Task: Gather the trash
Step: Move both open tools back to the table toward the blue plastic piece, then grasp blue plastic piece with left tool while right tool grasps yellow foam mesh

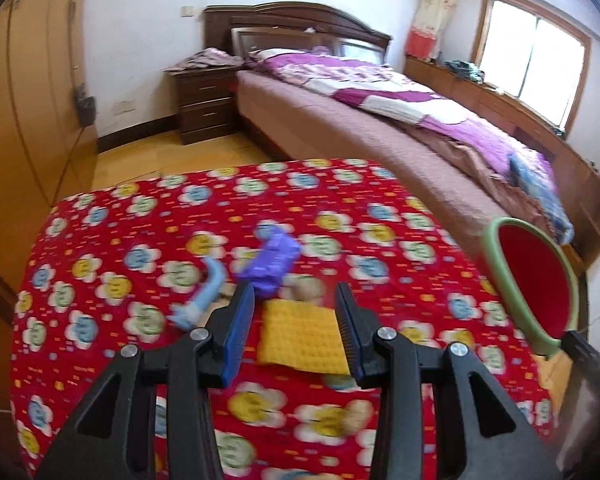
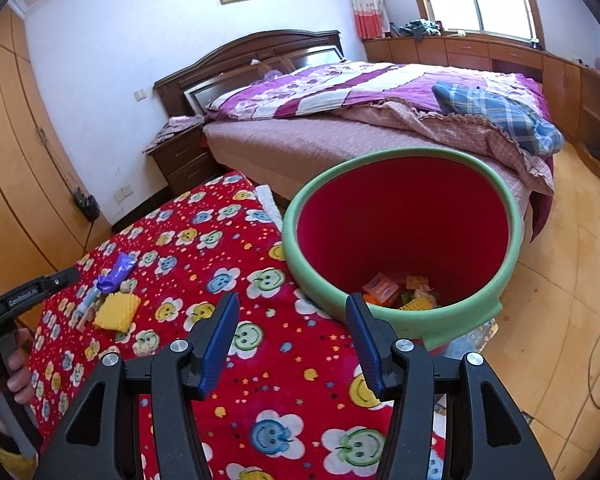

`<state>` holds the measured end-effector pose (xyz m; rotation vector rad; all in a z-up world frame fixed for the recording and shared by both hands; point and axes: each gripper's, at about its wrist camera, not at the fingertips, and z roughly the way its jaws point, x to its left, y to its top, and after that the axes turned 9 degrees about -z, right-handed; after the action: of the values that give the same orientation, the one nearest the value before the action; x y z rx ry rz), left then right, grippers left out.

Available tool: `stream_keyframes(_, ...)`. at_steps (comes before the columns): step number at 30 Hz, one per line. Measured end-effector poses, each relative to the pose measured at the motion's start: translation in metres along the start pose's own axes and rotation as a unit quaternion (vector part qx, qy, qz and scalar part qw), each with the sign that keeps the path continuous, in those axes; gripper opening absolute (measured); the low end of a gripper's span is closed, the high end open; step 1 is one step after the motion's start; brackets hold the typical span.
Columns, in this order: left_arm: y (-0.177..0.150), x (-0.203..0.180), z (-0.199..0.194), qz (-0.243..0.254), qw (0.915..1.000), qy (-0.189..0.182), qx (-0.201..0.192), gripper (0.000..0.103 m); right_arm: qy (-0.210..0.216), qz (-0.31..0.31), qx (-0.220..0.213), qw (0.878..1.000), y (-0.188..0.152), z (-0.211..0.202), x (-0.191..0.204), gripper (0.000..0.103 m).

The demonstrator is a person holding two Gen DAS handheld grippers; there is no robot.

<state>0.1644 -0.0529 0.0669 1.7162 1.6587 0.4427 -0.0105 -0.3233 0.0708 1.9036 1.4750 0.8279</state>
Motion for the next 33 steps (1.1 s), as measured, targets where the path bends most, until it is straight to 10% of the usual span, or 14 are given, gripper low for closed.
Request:
stream_keyframes(8, 0.012, 0.053, 0.035, -0.016, 0.9973, 0.066, 0.026, 0.042, 0.007, -0.003, 0.020, 1.000, -0.003, 0.015, 0.015, 0.057)
stream_keyframes(33, 0.007, 0.088, 0.078, -0.055, 0.9939, 0.074, 0.059, 0.042, 0.013, -0.036, 0.046, 0.998, 0.002, 0.036, 0.048, 0.057)
